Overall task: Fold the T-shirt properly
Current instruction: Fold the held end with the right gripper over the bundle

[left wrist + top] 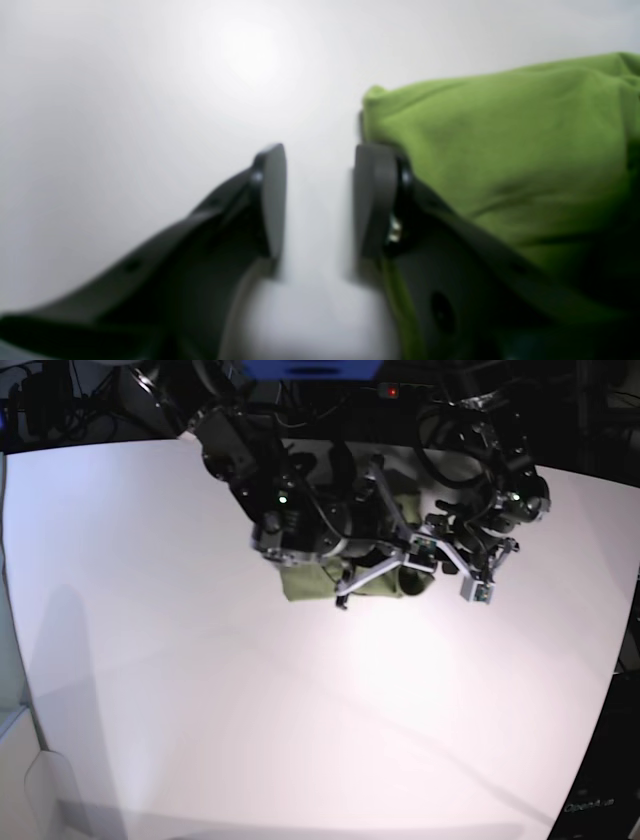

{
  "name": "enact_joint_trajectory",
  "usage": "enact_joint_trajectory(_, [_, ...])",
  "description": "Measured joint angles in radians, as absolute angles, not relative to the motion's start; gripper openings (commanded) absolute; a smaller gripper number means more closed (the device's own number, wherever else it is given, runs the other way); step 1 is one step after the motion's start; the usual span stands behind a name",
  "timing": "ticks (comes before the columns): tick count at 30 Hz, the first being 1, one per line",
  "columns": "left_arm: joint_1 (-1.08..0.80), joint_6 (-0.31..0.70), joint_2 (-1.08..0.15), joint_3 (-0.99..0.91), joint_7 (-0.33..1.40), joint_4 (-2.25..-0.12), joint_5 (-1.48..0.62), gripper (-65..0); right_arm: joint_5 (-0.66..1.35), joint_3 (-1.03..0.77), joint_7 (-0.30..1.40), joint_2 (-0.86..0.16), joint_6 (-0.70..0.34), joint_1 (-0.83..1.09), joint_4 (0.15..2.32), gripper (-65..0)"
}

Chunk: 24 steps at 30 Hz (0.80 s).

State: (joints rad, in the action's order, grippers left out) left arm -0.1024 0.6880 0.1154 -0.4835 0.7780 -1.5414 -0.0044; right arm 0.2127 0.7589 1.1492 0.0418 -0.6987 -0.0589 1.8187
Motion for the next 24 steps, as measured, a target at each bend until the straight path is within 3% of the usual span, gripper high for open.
enact_joint_trajectory(4, [-0.102, 0.683, 0.114, -0.485, 0.778, -1.542, -0.005, -42.4, 0.219, 0.759, 1.157, 0.049, -0.699, -0.074, 1.808, -62.2])
enact_joint_trajectory(6, [-0.102, 0.68, 0.113, -0.485, 0.776, -1.542, -0.006, -42.4, 0.228, 0.76, 1.18, 0.058, -0.699, -0.091, 1.798, -54.4])
enact_joint_trajectory(14, [-0.112, 0.704, 0.103, -0.492, 0.771, -1.545, 0.01, -42.4, 0.184, 0.754, 1.179, 0.069, -0.695, -0.12, 1.776, -1.0])
enact_joint_trajectory(24, [-0.15, 0.706, 0.07, -0.493, 0.751, -1.545, -0.043, -42.4, 0.216, 0.67, 1.168, 0.03, -0.699, -0.094, 1.774, 0.0])
